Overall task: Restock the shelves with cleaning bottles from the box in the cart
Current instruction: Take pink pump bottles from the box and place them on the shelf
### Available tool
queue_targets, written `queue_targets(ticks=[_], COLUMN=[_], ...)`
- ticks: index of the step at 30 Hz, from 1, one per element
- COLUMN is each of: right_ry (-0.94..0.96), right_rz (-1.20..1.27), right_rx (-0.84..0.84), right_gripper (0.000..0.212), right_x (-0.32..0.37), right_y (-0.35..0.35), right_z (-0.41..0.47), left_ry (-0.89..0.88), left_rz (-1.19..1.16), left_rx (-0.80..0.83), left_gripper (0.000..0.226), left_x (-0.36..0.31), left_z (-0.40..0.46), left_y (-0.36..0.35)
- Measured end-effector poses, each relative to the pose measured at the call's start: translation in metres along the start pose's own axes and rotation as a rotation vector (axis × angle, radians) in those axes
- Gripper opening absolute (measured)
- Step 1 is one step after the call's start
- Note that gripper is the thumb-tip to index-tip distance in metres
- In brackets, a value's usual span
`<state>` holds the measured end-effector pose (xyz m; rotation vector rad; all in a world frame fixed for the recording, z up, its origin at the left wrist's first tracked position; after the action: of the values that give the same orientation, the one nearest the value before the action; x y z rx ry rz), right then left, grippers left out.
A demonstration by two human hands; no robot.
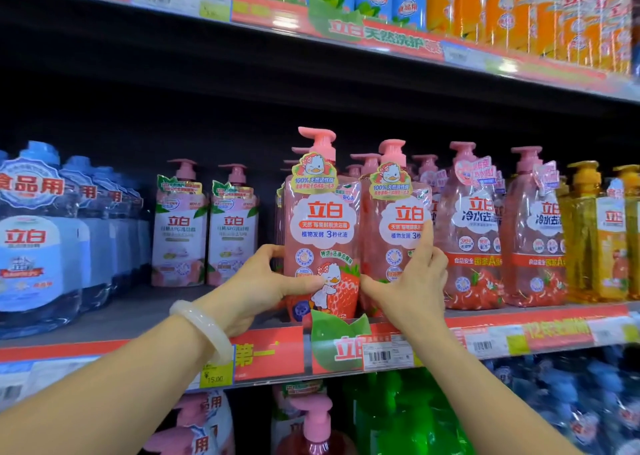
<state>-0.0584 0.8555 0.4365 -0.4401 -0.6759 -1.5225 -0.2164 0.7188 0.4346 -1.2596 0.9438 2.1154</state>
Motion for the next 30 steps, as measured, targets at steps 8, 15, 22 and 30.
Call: queue_targets(ticks=[8, 15, 22, 30], right_ry=[0.033, 0.040, 0.053, 0.044], right_rz=[0.026, 0.151, 0.195, 0.248], right_rx=[-0.004, 0.102, 0.166, 0.161], right_gripper=[0.125, 0.119, 0.122, 0.119], right_x=[-0.007, -0.012, -0.012, -0.010], right_y=[0.003, 0.008, 0.013, 0.014], right_z=[0.002, 0.005, 0.005, 0.004], left_ry=[0.000, -0.012, 0.043, 0.013], left_rz=[0.017, -0.003, -0.026, 0.018], left_rx=[0.006, -0.001, 0.124, 0.114], left_gripper=[0.074, 0.070, 0.031, 0.013], left_x=[-0.001, -0.002, -0.005, -0.008], left_z=[0.003, 0.002, 0.002, 0.001], left_y=[-0.004, -0.006, -0.019, -0.027])
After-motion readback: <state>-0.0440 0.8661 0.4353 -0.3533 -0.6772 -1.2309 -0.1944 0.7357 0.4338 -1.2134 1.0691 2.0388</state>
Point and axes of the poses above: each hand's wrist, its own z-axis towards the middle knuckle, its own y-axis out of the back of the hand, x = y × z, the point moved 7 cm from there along z, towards the middle knuckle, and after that the axes turned 13 degrees about z, right-handed, at the moved point
